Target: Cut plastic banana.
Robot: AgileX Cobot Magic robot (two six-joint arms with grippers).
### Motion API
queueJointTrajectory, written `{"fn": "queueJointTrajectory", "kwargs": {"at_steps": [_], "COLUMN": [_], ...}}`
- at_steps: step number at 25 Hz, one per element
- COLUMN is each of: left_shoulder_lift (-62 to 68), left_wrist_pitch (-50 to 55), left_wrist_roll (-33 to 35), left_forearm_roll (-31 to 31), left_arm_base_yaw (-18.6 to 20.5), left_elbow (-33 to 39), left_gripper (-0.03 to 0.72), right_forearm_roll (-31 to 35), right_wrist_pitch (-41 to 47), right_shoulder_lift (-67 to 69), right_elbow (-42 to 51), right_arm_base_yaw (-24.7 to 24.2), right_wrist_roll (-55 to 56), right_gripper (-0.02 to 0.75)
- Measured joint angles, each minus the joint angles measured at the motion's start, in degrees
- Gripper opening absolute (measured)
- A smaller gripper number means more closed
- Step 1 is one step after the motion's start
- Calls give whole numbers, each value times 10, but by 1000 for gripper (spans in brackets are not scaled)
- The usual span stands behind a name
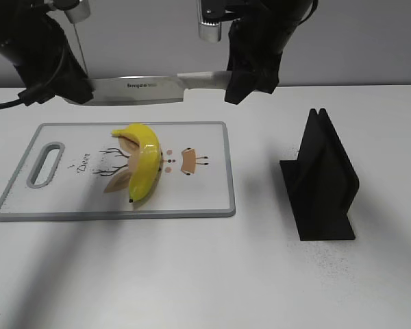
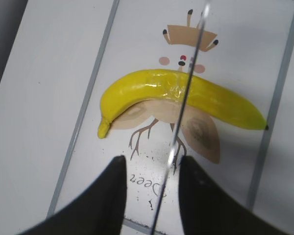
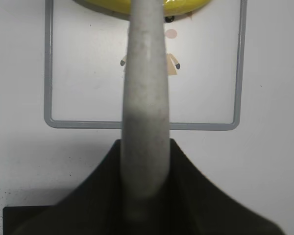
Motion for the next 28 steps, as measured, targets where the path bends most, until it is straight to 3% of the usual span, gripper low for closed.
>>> {"fn": "queueJointTrajectory", "kwargs": {"at_steps": [3,5,13,22,28], "left_shoulder_lift": [0,0,22,172,196], "left_wrist_pitch": [-1,3,-28,-88,-94], "left_wrist_roll": [1,5,13,20,24], "left_forearm_roll": [-1,0,-5,-16,-26], "left_arm_base_yaw": [0,0,0,0,2], "left_elbow": [0,0,0,-1,-13], "left_gripper": [98,46,25,27,30], "right_forearm_roll": [0,-3,-15,-22,-30], "right_wrist_pitch": [-6,-16,-44,-87,-94], "right_shoulder_lift": [0,0,10,134,148], "right_elbow": [0,-1,-2,-2,-13], "right_arm_base_yaw": [0,0,-1,-2,-5], "right_wrist_roll": [0,-7,-14,-13,-14], "right_gripper": [161,161,162,162,162]}}
